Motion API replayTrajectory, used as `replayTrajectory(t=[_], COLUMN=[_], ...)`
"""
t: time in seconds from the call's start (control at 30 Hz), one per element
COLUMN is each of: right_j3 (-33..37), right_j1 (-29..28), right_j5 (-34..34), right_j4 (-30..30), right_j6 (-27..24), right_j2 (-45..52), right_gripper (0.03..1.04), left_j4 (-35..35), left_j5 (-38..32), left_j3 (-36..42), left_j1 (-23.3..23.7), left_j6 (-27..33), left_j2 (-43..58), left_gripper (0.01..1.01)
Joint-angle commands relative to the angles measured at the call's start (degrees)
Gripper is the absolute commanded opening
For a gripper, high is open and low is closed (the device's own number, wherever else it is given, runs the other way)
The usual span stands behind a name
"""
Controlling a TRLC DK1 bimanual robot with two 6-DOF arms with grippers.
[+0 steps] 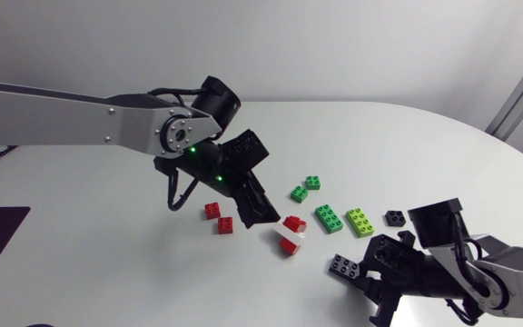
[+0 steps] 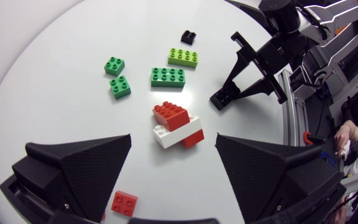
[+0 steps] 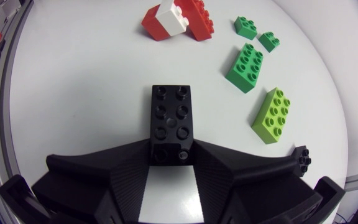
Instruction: Separate the duplo bricks
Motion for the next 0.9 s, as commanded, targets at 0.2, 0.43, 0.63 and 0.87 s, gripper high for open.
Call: replayTrajectory(t=[0.2,0.43,0.63,0.87], right_j3=[0.0,3.5,6.0,10.7], right_j1=[0.7,4.6,7.6,11.3], right_j5=[1.3,2.0,2.3,4.7], right_j4=[-4.7,-5.7,-4.3,2.2], right_j6=[-0.4,3.7,6.4,8.2], right_j2=[-7.5,-9.3,-7.9,3.0], right_gripper=[0.98,0.98,0.98,0.98], left_j4=[-0.5,-0.4,0.3,2.2], left_j5=[-1.3,-1.8,-2.0,-2.9], left_j3=[-0.5,-0.7,-0.2,-1.3], left_j1=[-0.5,-2.0,-3.2,-2.8], left_j6=[-2.9,-4.7,-6.1,-7.2], left_j2=[2.3,4.2,7.1,7.3], left_gripper=[0.948,0.948,0.944,0.943])
